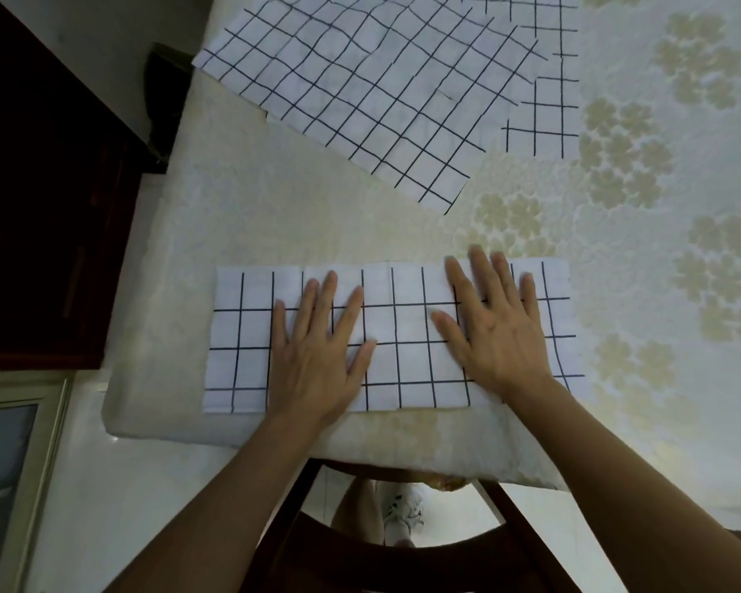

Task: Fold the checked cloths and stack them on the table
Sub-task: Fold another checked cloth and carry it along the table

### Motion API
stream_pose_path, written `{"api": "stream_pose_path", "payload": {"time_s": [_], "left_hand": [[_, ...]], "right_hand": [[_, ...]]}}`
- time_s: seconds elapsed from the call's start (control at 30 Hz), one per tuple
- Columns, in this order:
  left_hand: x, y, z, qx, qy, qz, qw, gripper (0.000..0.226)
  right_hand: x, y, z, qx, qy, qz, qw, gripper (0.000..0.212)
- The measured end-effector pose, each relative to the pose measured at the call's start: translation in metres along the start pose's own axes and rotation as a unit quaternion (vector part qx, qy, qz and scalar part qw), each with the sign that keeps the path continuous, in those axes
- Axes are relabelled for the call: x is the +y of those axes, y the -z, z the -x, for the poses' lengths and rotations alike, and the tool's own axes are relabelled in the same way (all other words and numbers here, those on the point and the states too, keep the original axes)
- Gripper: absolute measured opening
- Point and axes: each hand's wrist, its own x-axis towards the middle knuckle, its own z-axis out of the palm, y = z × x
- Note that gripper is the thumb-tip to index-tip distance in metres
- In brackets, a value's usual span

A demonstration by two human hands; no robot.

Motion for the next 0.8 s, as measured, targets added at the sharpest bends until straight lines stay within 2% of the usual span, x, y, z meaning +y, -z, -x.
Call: {"api": "stream_pose_path", "payload": {"time_s": [0.13, 0.23, 0.5, 0.63, 0.7, 0.8], "left_hand": [[0.013, -0.002, 0.011, 0.01, -0.013, 0.004, 1.0, 0.067], [0.025, -0.008, 0.014, 0.006, -0.01, 0.003, 1.0, 0.068], [0.016, -0.021, 0.034, 0.01, 0.004, -0.011, 1.0, 0.068], [0.011, -0.008, 0.028, 0.017, -0.01, -0.009, 1.0, 0.069], [0.012, -0.001, 0.014, 0.026, -0.031, -0.009, 0.999, 0.068], [0.02, -0.003, -0.005, 0.009, -0.049, -0.019, 0.999, 0.068]], "right_hand": [[-0.031, 0.005, 0.019, 0.039, 0.033, -0.014, 0.999, 0.07], [-0.05, -0.011, 0.029, 0.021, 0.064, -0.004, 0.998, 0.07], [0.027, -0.013, 0.038, -0.001, -0.024, 0.026, 0.999, 0.07], [0.019, -0.005, 0.034, 0.027, -0.083, -0.005, 0.996, 0.07], [-0.015, -0.005, 0.027, 0.054, -0.045, -0.02, 0.997, 0.067], [-0.064, -0.016, 0.012, 0.037, 0.032, -0.038, 0.998, 0.061]]}}
